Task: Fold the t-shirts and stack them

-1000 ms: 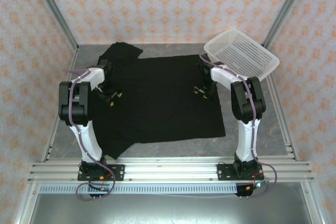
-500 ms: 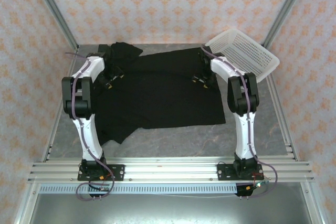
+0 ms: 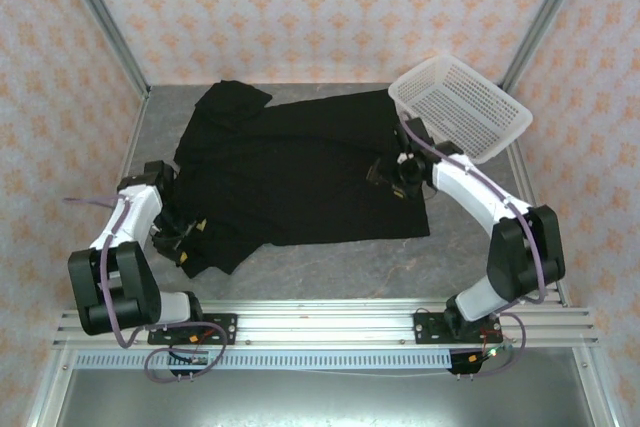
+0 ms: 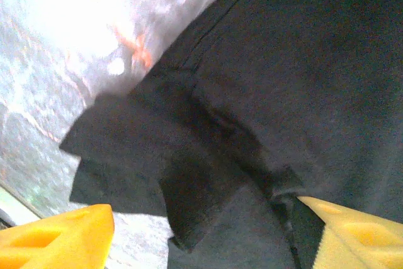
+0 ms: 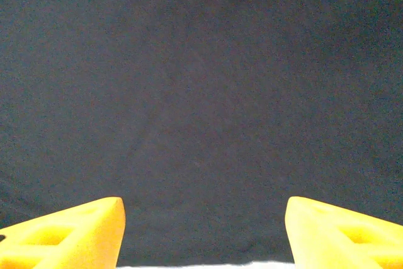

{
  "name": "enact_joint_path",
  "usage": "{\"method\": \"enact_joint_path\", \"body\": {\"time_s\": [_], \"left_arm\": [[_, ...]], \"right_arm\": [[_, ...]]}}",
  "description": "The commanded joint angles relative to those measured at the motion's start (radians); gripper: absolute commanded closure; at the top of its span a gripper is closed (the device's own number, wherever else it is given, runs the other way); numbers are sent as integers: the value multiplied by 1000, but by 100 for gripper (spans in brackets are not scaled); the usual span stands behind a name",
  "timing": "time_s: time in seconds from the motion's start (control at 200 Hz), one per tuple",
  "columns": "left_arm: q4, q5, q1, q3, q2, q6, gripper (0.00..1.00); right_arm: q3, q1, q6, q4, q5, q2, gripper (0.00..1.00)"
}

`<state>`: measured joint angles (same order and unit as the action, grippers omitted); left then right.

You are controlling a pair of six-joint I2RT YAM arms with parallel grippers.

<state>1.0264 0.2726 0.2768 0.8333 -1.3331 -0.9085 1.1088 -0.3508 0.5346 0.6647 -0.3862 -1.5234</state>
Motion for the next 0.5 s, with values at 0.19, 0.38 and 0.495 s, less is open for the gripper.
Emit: {"method": "enact_joint_path", "body": {"time_s": [0.19, 0.38, 0.495], "left_arm": [[24, 51, -1, -80, 81, -235, 20], [-57, 73, -2, -142, 87, -346, 21], [-130, 51, -2, -163, 106, -420, 30]], "right_arm": [[-97, 1, 1, 4, -19, 59, 32], [-80, 1, 10, -12, -34, 32, 32], [-81, 2, 10, -13, -33, 31, 33]]}}
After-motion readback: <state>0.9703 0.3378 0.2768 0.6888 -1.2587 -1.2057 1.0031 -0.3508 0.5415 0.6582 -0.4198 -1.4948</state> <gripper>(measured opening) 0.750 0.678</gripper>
